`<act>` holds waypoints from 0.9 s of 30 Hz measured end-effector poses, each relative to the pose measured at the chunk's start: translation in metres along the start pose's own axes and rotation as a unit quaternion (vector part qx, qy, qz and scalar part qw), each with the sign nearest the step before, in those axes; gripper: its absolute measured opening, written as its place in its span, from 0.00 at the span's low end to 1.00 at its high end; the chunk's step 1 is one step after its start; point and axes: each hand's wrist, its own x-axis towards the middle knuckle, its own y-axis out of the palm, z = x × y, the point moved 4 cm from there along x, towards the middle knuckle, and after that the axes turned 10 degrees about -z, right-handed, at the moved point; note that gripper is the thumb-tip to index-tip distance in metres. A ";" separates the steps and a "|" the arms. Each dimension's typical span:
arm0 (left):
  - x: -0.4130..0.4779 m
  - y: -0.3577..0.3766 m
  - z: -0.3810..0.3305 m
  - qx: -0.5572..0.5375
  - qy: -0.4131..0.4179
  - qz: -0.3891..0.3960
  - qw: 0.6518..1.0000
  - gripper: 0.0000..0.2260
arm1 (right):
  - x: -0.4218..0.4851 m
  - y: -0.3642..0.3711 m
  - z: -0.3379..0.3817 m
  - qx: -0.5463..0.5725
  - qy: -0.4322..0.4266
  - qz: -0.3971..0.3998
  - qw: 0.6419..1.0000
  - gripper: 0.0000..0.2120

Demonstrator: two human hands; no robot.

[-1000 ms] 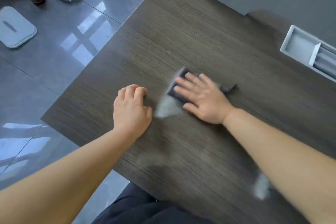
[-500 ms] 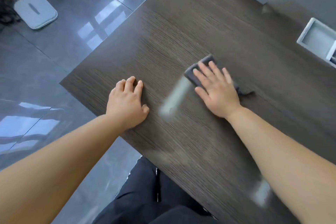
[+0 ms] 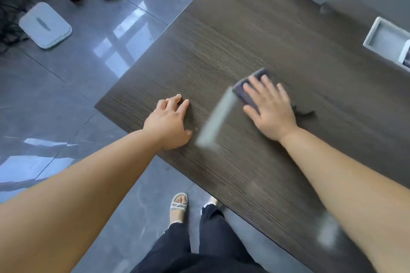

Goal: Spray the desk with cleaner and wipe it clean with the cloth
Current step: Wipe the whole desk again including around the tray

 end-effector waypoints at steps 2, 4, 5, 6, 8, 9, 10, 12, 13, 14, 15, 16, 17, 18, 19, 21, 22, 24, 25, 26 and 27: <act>0.000 0.002 0.003 -0.010 0.005 -0.003 1.000 0.36 | 0.028 0.004 0.001 -0.034 0.196 -0.007 0.980 0.30; -0.001 0.002 0.005 -0.023 0.005 -0.012 1.000 0.34 | 0.033 0.014 0.039 -0.043 0.258 -0.007 0.965 0.30; -0.001 0.002 0.006 -0.029 0.005 -0.017 0.999 0.34 | 0.027 0.019 0.063 -0.038 0.227 -0.024 0.973 0.30; -0.002 0.001 0.007 -0.032 0.008 -0.021 0.999 0.33 | 0.013 0.020 0.089 -0.030 0.164 -0.037 0.985 0.31; -0.002 0.000 0.009 -0.019 0.025 -0.015 0.999 0.32 | -0.030 0.018 0.126 -0.006 0.003 -0.020 1.000 0.30; -0.001 0.000 0.010 -0.004 0.036 -0.004 0.999 0.32 | -0.051 0.015 0.131 0.008 -0.055 0.007 0.998 0.29; 0.000 -0.001 0.010 0.011 0.043 0.009 0.999 0.32 | -0.066 0.011 0.129 0.020 -0.101 0.026 0.994 0.28; 0.004 -0.006 0.011 0.029 0.049 0.036 0.998 0.32 | -0.066 0.007 0.107 0.034 -0.143 0.029 0.989 0.27; 0.005 -0.008 0.011 0.037 0.053 0.049 0.997 0.32 | -0.053 0.008 0.093 0.026 -0.132 0.024 0.991 0.27; 0.006 -0.009 0.010 0.046 0.056 0.064 0.995 0.32 | -0.033 0.009 0.077 0.014 -0.094 0.021 0.995 0.28; 0.006 -0.010 0.009 0.053 0.059 0.075 0.994 0.32 | -0.008 0.011 0.058 0.001 -0.040 0.016 0.999 0.28; 0.007 -0.011 0.009 0.059 0.058 0.080 0.993 0.32 | 0.022 0.011 0.038 -0.015 0.016 0.015 1.000 0.29; 0.006 -0.011 0.009 0.064 0.057 0.080 0.993 0.32 | 0.048 0.012 0.023 -0.032 0.076 0.021 0.996 0.28; 0.009 -0.010 0.009 0.067 0.051 0.076 0.994 0.32 | 0.078 0.014 0.011 -0.041 0.131 0.028 0.990 0.28; 0.006 -0.010 0.008 0.072 0.053 0.075 0.993 0.32 | 0.094 0.014 0.007 -0.050 0.192 0.023 0.980 0.28; 0.007 -0.008 0.006 0.069 0.044 0.069 0.994 0.32 | 0.117 0.020 0.021 -0.059 0.254 0.005 0.965 0.28; 0.008 -0.008 0.004 0.066 0.036 0.067 0.995 0.32 | 0.118 0.025 0.036 -0.055 0.242 0.005 0.969 0.29; 0.008 -0.008 -0.001 0.058 0.023 0.070 0.996 0.33 | 0.097 0.031 0.073 -0.037 0.130 0.015 0.991 0.29; 0.008 -0.008 -0.002 0.057 0.020 0.072 0.996 0.33 | 0.079 0.030 0.089 -0.018 0.057 0.019 0.998 0.30; 0.009 -0.008 -0.002 0.057 0.020 0.072 0.996 0.34 | 0.060 0.026 0.097 0.000 -0.016 0.025 1.000 0.30; 0.009 -0.008 -0.003 0.053 0.020 0.074 0.996 0.34 | 0.040 0.022 0.100 0.018 -0.084 0.031 0.996 0.29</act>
